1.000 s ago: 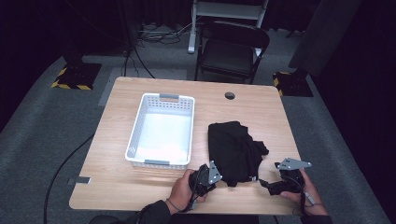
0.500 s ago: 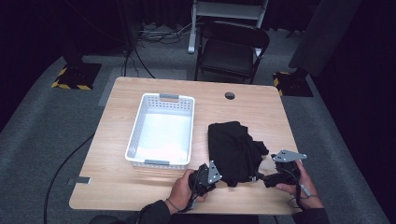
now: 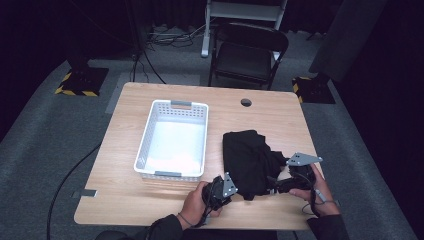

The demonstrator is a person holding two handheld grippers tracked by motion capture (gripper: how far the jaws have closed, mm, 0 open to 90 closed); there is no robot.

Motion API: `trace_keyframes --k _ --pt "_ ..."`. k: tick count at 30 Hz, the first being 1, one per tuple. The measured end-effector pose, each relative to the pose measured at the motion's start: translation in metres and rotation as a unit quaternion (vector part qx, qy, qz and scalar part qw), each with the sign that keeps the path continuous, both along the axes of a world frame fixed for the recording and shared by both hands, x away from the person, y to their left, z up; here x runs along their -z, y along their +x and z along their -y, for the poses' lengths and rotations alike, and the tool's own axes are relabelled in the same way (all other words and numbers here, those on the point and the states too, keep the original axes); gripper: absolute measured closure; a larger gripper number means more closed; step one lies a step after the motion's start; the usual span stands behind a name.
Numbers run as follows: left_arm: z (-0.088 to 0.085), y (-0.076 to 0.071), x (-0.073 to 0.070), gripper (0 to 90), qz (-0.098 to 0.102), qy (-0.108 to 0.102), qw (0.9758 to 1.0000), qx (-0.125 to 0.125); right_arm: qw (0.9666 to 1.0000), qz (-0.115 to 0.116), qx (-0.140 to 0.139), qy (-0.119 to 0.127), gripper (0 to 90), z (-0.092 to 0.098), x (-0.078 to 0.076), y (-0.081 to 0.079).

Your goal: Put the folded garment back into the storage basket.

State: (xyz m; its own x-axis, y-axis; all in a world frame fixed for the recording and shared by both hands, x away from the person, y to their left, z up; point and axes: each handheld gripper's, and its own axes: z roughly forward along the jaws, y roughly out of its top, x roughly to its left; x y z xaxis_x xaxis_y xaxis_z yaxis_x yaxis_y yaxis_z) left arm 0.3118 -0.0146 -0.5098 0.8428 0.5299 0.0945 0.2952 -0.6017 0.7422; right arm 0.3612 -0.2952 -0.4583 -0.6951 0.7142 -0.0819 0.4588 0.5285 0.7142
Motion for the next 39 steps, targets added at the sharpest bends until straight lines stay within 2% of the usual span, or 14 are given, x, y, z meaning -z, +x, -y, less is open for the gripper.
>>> trace_keyframes --k 4,15,18,23,39 --pt "0.000 0.000 0.000 78.3 0.001 0.000 1.0000 -0.001 1.0000 0.003 -0.003 0.006 2.6 -0.004 -0.003 0.002" --pt "0.000 0.000 0.000 78.2 0.001 0.000 1.0000 0.001 1.0000 0.005 -0.007 0.003 2.6 -0.014 -0.006 0.009" --pt "0.000 0.000 0.000 78.2 0.001 0.000 1.0000 0.002 0.9999 0.004 -0.006 -0.008 2.6 -0.019 -0.003 0.013" --pt "0.000 0.001 0.000 78.1 0.000 0.000 1.0000 0.002 1.0000 -0.005 -0.007 -0.005 2.6 -0.021 0.000 0.018" --pt "0.000 0.001 0.000 78.1 -0.001 -0.001 1.0000 0.002 0.9998 -0.010 0.002 -0.020 2.8 -0.026 0.008 0.033"
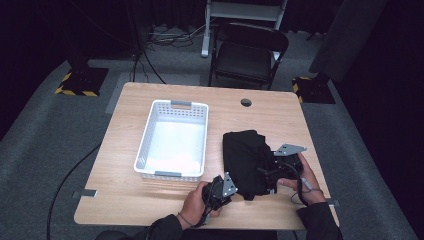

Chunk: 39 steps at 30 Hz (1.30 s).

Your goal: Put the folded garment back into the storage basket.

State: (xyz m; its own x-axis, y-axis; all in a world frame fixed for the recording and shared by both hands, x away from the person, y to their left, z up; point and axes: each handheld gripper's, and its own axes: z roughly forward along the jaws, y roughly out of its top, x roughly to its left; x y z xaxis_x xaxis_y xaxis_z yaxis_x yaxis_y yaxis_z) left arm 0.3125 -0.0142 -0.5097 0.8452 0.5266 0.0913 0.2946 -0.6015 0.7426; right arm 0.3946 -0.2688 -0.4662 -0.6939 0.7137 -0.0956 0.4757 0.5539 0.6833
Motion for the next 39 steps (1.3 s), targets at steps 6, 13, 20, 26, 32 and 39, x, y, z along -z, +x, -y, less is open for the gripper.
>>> trace_keyframes --k 6,13,20,26,32,39 --pt "0.000 0.000 0.000 78.0 0.001 0.000 1.0000 0.000 1.0000 -0.003 0.003 -0.003 2.9 -0.002 0.003 0.005" --pt "0.000 0.000 0.000 77.9 0.002 0.002 1.0000 0.000 0.9999 0.003 0.004 -0.010 3.0 -0.007 0.006 0.011" --pt "0.001 -0.001 0.000 77.8 0.004 0.003 1.0000 -0.001 0.9998 -0.005 0.011 -0.019 2.9 -0.007 0.011 0.021" --pt "0.001 -0.001 0.000 77.8 0.004 0.003 1.0000 -0.001 0.9996 -0.018 0.013 -0.017 2.0 -0.006 0.017 0.028" --pt "0.001 -0.001 0.000 77.8 0.005 0.003 1.0000 -0.001 0.9992 -0.035 0.014 -0.013 1.9 -0.006 0.020 0.032" --pt "0.001 -0.001 0.000 77.8 0.005 0.004 1.0000 0.000 0.9985 -0.054 0.011 0.004 1.1 -0.004 0.025 0.037"
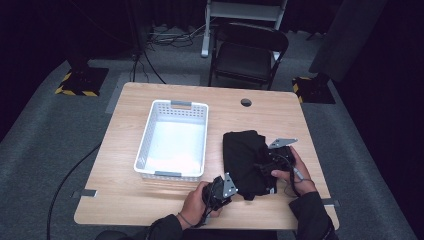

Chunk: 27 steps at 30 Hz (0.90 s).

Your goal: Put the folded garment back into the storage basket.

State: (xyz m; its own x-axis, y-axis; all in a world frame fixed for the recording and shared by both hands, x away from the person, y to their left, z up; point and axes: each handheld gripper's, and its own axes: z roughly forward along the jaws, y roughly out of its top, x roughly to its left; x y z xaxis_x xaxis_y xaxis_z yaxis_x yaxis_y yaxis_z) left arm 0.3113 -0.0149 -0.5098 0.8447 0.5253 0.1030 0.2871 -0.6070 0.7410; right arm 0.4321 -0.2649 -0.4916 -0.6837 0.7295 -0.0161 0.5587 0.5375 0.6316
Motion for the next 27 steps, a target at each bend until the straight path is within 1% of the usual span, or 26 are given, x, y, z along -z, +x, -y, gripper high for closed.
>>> trace_keyframes --k 1,2,3,5,6,7,9,10,11,12,13,14,15,16,17,18,19,20,21,22,23,24,25,26,27 --pt "0.000 0.000 0.000 77.8 0.000 0.000 1.0000 0.000 1.0000 0.000 0.000 0.000 1.1 0.000 0.000 0.000" --pt "0.000 0.000 0.000 77.8 0.002 0.000 1.0000 0.000 1.0000 -0.007 0.000 0.006 1.1 0.001 0.003 0.001" --pt "0.000 0.000 0.000 77.8 0.002 0.000 1.0000 0.000 1.0000 -0.007 0.000 0.006 1.1 0.001 0.003 0.001" --pt "0.000 0.000 0.000 77.8 0.001 0.000 1.0000 0.000 0.9994 -0.022 0.003 0.025 1.2 0.004 0.007 0.003" --pt "0.000 0.000 0.000 77.8 0.002 0.000 1.0000 0.000 0.9994 -0.022 0.003 0.025 1.2 0.004 0.007 0.003" --pt "0.000 0.000 0.000 77.8 0.001 0.000 1.0000 0.000 0.9991 -0.027 0.004 0.032 1.4 0.006 0.008 0.004" --pt "0.000 0.000 0.000 77.8 0.002 0.000 1.0000 0.000 0.9989 -0.026 0.002 0.038 2.5 0.007 0.009 0.004" --pt "0.000 0.000 0.000 77.8 0.000 0.000 1.0000 0.000 0.9988 -0.025 -0.006 0.040 6.9 0.007 0.008 0.003" --pt "0.000 0.000 0.000 77.8 0.001 0.000 1.0000 0.000 0.9988 -0.025 -0.006 0.040 6.9 0.007 0.008 0.003" --pt "0.000 0.000 0.000 77.7 0.002 0.000 1.0000 0.000 0.9986 -0.027 -0.011 0.043 12.6 0.007 0.006 0.001" --pt "0.000 0.000 0.000 77.7 0.002 0.000 1.0000 0.000 0.9986 -0.027 -0.011 0.043 12.6 0.007 0.006 0.001" --pt "0.000 0.000 0.000 77.6 0.002 0.000 1.0000 -0.001 0.9983 -0.029 -0.020 0.047 21.2 0.007 0.005 0.000" --pt "0.000 0.000 0.000 77.6 0.002 0.000 1.0000 -0.001 0.9983 -0.029 -0.020 0.047 21.2 0.007 0.005 0.000" --pt "0.000 0.000 0.000 77.6 0.002 0.000 1.0000 -0.001 0.9975 -0.033 -0.033 0.052 32.9 0.006 0.003 -0.002" --pt "0.000 0.000 0.000 77.6 0.002 0.000 1.0000 -0.001 0.9975 -0.033 -0.033 0.052 32.9 0.006 0.003 -0.002" --pt "0.000 0.000 0.000 77.7 0.003 0.001 1.0000 0.000 0.9966 -0.040 -0.042 0.059 41.3 0.007 0.001 -0.002" --pt "0.000 0.000 0.000 77.7 0.003 0.001 1.0000 0.000 0.9966 -0.040 -0.042 0.059 41.3 0.007 0.001 -0.002" --pt "0.000 0.000 0.000 77.8 0.002 0.000 1.0000 0.001 0.9963 -0.040 -0.045 0.061 47.9 0.006 0.001 -0.003" --pt "0.000 0.000 0.000 77.8 0.002 0.000 1.0000 0.001 0.9963 -0.040 -0.045 0.061 47.9 0.006 0.001 -0.003" --pt "0.000 0.000 0.000 77.8 0.000 0.000 1.0000 0.001 0.9963 -0.037 -0.046 0.062 54.5 0.006 -0.001 -0.005" --pt "0.000 0.000 0.000 77.8 0.000 0.000 1.0000 0.001 0.9963 -0.037 -0.046 0.062 54.5 0.006 -0.001 -0.005" --pt "0.000 0.000 0.000 77.8 0.000 0.000 1.0000 0.001 0.9966 -0.031 -0.046 0.061 61.0 0.006 -0.002 -0.006" --pt "0.000 0.000 0.000 77.7 0.000 0.000 1.0000 0.001 0.9966 -0.031 -0.046 0.061 61.0 0.006 -0.002 -0.006" --pt "0.000 0.000 0.000 77.6 0.002 0.001 1.0000 0.000 0.9968 -0.026 -0.049 0.059 64.2 0.006 -0.003 -0.008" --pt "0.000 0.000 0.000 77.5 0.002 0.001 1.0000 0.000 0.9968 -0.026 -0.049 0.059 64.2 0.006 -0.003 -0.008"
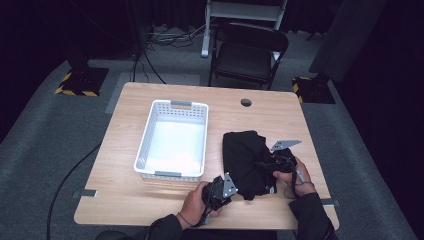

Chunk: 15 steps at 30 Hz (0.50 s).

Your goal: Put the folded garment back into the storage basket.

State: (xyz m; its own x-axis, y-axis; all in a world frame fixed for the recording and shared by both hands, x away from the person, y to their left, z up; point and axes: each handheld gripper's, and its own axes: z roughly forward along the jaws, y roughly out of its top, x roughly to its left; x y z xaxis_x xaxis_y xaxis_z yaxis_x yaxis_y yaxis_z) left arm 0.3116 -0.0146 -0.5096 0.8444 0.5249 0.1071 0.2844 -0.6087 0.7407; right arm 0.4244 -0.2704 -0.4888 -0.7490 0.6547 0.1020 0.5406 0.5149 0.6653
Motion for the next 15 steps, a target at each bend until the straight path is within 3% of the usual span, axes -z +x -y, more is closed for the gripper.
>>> trace_keyframes --k 15 --pt "-0.0023 -0.0017 -0.0023 77.1 0.009 -0.001 1.0000 -0.003 0.9991 0.042 0.005 -0.009 69.5 -0.0027 -0.0084 -0.0112"
